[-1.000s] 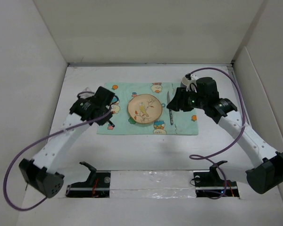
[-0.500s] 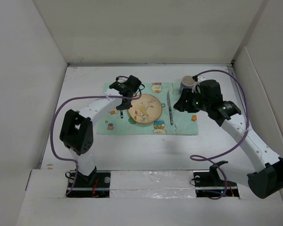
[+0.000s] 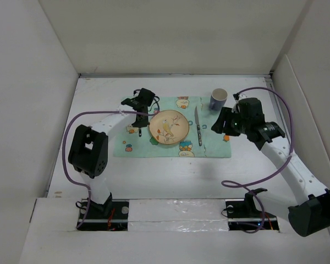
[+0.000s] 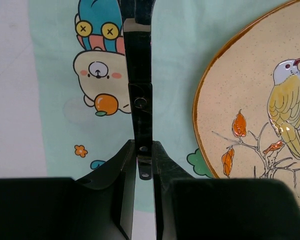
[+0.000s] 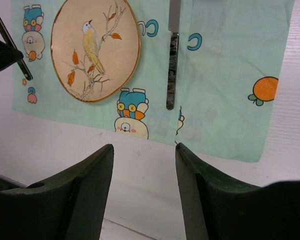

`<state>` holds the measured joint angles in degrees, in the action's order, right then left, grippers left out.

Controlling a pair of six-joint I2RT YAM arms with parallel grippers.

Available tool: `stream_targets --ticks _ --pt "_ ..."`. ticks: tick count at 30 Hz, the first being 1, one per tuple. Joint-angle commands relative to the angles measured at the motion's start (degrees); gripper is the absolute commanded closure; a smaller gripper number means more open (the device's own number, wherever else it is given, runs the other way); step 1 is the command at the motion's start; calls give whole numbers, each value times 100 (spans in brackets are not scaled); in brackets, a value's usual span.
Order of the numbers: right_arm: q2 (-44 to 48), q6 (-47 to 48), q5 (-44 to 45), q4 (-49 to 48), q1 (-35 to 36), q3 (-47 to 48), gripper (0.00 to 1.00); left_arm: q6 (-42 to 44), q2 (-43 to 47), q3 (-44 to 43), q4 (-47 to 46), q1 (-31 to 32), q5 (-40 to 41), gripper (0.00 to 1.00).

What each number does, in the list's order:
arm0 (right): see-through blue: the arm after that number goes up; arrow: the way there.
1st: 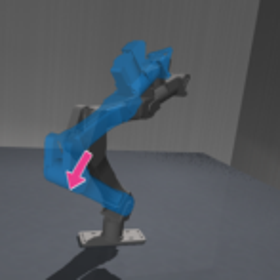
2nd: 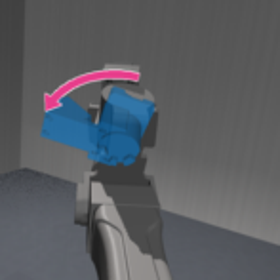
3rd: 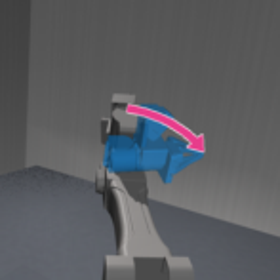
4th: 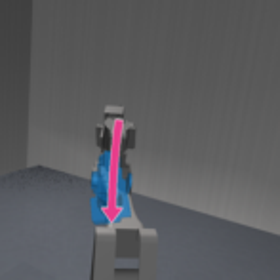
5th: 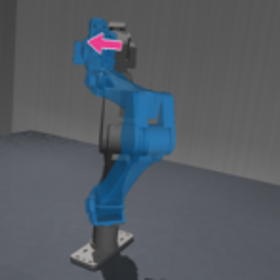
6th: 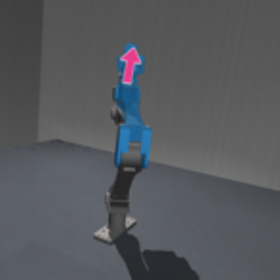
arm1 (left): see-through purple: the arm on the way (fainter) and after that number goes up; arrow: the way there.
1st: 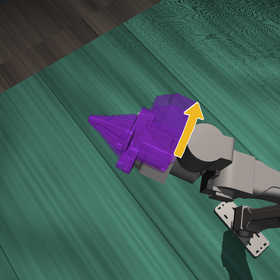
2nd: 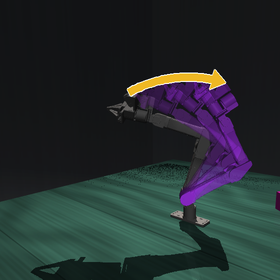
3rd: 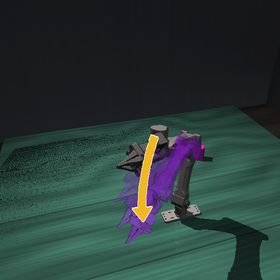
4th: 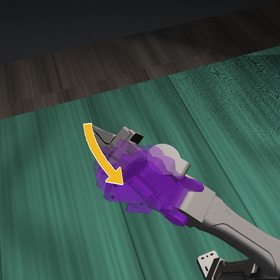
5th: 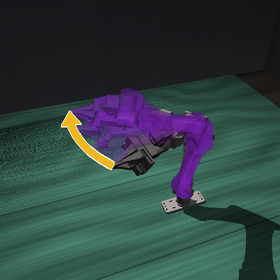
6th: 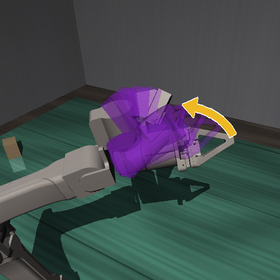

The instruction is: Set the dinner table for one person

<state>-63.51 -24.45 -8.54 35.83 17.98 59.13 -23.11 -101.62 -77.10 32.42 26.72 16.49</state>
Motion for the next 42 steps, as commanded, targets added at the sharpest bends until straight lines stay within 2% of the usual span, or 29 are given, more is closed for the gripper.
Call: stream_targets --ticks 1,8,30,31,33,34,37,42 --pt "-4 -25 98 -33 -49 28 42 299 20 116 -175 17 -41 100" --pt "-30 10 124 -24 -162 -60 42 422 -59 538 -289 17 -102 100" --pt "-39 54 72 3 -268 -25 41 650 -481 486 -509 -97 -243 100" --pt "-39 54 63 2 -268 10 41 633 -481 451 -483 -97 -243 91" --pt "-48 63 45 11 -268 45 40 615 -411 345 -404 -97 -190 83" --pt "-65 63 36 3 -321 89 40 615 -385 319 -386 -97 -173 75" --pt "-92 63 -25 3 -321 151 40 571 -244 126 -228 -97 -76 64" --pt "-127 54 -122 73 -321 581 40 396 247 -410 193 -97 214 63"
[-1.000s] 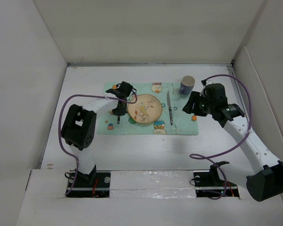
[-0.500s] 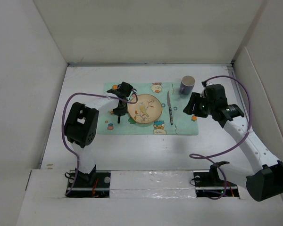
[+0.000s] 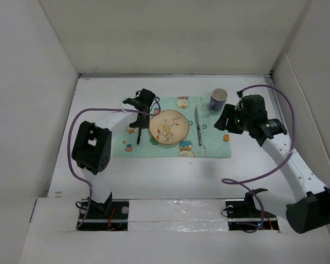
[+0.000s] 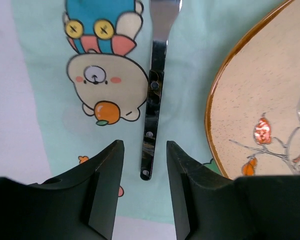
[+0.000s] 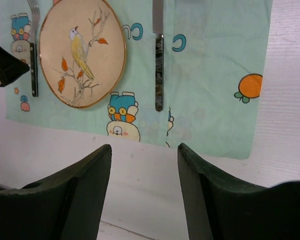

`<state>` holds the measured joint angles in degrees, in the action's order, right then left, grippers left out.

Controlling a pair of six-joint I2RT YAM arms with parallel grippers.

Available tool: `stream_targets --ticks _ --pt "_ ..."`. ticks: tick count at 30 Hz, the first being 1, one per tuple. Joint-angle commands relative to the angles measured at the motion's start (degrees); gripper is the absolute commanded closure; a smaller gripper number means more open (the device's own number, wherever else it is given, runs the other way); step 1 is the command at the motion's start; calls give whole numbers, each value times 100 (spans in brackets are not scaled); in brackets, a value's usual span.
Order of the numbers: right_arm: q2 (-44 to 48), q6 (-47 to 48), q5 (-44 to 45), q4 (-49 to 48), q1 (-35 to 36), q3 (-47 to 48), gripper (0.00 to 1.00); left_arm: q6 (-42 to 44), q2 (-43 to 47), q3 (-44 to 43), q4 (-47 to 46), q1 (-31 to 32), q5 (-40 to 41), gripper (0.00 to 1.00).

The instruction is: Set the dinner table for one person

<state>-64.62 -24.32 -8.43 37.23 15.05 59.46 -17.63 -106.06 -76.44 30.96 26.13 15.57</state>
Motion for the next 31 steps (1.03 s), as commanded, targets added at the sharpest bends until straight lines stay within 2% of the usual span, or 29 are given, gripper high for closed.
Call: stream_targets --ticks 1,3,4,6,7,12,13,15,16,17,19,20,23,27,31 --pt "-7 50 -246 -41 -28 758 42 -232 901 -729 471 -38 419 63" --pt "2 32 -343 -50 -28 995 52 -311 1086 -1081 646 -38 534 64" --pt "19 32 -387 -50 -28 1128 75 -355 1183 -1266 709 -38 587 65" --pt "54 -3 -502 -41 -28 1565 95 -504 1508 -1793 858 -38 710 66" --pt "72 -20 -520 -41 -28 1725 100 -548 1631 -1952 859 -38 736 67" --pt "283 -222 -573 -233 -28 2657 100 -1031 2712 -2463 351 -38 798 69" --pt "379 -266 -503 -321 -28 2998 88 -1093 2870 -2454 210 -38 868 67" --pt "511 -407 111 -453 -28 3272 74 -1216 3441 -2323 -211 -38 1079 62" --pt "703 -442 392 -602 -80 3361 59 -1243 3617 -2270 -352 -38 1132 54" --pt "792 -451 1108 -655 -81 3501 51 -1156 3949 -2113 -537 -38 1132 53" --pt "994 -434 1797 -787 -81 3581 35 -946 4233 -2050 -828 -38 1001 47" --pt "1169 -408 2375 -814 -81 3581 32 -901 4460 -2015 -872 -38 957 45" --pt "1530 -337 3055 -1007 -81 3276 29 -760 4847 -1779 -951 -38 1088 41" --pt "1681 -407 2979 -1122 -81 2905 26 -698 5086 -1198 -1101 -38 1045 40" --pt "1374 -565 2671 -675 -81 2983 21 -891 5017 -864 -1031 -38 799 37"
